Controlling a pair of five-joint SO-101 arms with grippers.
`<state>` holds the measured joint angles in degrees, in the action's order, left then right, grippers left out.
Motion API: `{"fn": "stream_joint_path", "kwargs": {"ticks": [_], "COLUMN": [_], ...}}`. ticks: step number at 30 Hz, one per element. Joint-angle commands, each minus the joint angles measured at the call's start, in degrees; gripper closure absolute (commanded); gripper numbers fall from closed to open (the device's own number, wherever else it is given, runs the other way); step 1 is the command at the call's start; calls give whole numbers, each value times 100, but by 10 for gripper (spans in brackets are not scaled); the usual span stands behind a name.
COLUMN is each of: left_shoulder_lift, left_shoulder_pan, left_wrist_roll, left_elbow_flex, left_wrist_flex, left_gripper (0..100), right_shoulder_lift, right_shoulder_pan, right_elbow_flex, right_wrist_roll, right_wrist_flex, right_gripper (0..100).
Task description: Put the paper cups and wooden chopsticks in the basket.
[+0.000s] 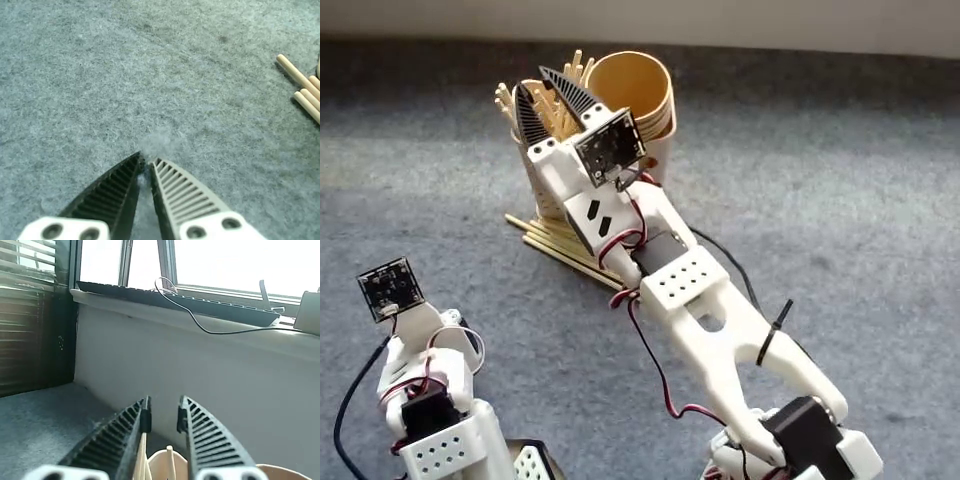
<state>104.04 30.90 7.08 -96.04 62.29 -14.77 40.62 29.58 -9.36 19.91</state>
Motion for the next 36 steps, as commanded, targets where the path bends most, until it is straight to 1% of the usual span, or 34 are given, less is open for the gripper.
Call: {"fn": "stream_joint_path", "kwargs": {"ticks": [1,7,14,20,23,36], "left_shoulder_lift": [48,48,48,48,48,48], "left_shoulder_pan": [101,101,101,101,101,101], "left_wrist_roll": [-62,-62,-62,-62,-62,-62], "left_elbow_flex": [-110,-110,-110,-110,-110,-110], "left_wrist_flex": [9,9,0,-18,-18,-9], "left_gripper": [994,994,994,993,993,993], "right_shoulder_lift": [-453,-760,-1420,-2132,-2352,-2545], "right_shoulder_pan": [-110,-75,-66,268,295,198], "right_elbow_flex": [-22,-4,-75,-40,-31,57], "right_wrist_roll": [53,44,44,26,18,9], "right_wrist_flex": [-92,-198,-2114,-3187,-3829,-7152], "right_gripper": [923,949,949,949,949,949]}}
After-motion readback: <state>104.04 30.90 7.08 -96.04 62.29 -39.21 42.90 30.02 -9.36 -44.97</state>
